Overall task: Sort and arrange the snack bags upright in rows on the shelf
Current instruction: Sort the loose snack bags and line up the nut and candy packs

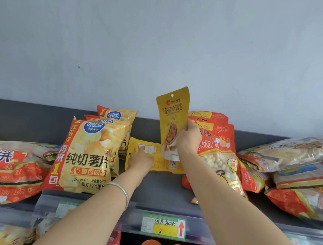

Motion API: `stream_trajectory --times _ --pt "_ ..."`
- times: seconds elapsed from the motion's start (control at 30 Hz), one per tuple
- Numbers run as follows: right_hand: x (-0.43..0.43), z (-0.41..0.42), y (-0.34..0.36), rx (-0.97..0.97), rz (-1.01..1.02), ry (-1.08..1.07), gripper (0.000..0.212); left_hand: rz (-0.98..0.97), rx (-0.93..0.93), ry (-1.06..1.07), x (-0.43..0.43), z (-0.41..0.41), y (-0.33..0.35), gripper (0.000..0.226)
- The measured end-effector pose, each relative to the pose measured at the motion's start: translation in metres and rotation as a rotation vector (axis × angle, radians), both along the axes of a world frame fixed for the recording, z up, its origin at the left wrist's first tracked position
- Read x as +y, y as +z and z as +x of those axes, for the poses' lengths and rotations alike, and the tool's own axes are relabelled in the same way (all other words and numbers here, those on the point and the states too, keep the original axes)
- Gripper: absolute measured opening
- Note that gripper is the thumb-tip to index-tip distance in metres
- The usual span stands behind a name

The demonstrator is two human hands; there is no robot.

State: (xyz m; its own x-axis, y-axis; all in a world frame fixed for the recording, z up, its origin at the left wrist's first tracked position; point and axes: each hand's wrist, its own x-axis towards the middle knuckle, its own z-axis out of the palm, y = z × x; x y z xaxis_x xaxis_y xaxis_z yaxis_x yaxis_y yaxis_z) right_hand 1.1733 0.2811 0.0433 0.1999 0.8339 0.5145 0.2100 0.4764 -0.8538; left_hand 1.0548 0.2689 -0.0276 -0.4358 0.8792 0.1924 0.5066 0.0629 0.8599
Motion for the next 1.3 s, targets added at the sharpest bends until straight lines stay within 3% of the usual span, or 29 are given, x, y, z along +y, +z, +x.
stream_trajectory --times 0.17,0.67,0.83,1.13,1.3 --pt "-0.015 0.006 -0.005 0.003 -0.022 0.036 0.049 -0.094 0.016 0.038 -0.008 -0.006 -0.011 0.053" --pt "0.013 0.001 -0.021 -0.026 -0.038 0.020 0.048 -0.213 -0.083 0.164 0.023 -0.015 -0.009 0.048" --pt "0.020 -0.001 -0.017 -0.035 -0.037 0.010 0.047 -0.059 -0.197 0.258 0.029 -0.012 -0.004 0.037" --pt "0.010 -0.004 -0.019 -0.012 -0.032 0.056 0.046 -0.009 -0.123 0.178 0.024 -0.012 -0.004 0.037" --pt "-0.006 0.000 -0.010 0.017 -0.017 0.043 0.048 0.181 -0.210 0.118 0.003 0.002 0.012 0.041"
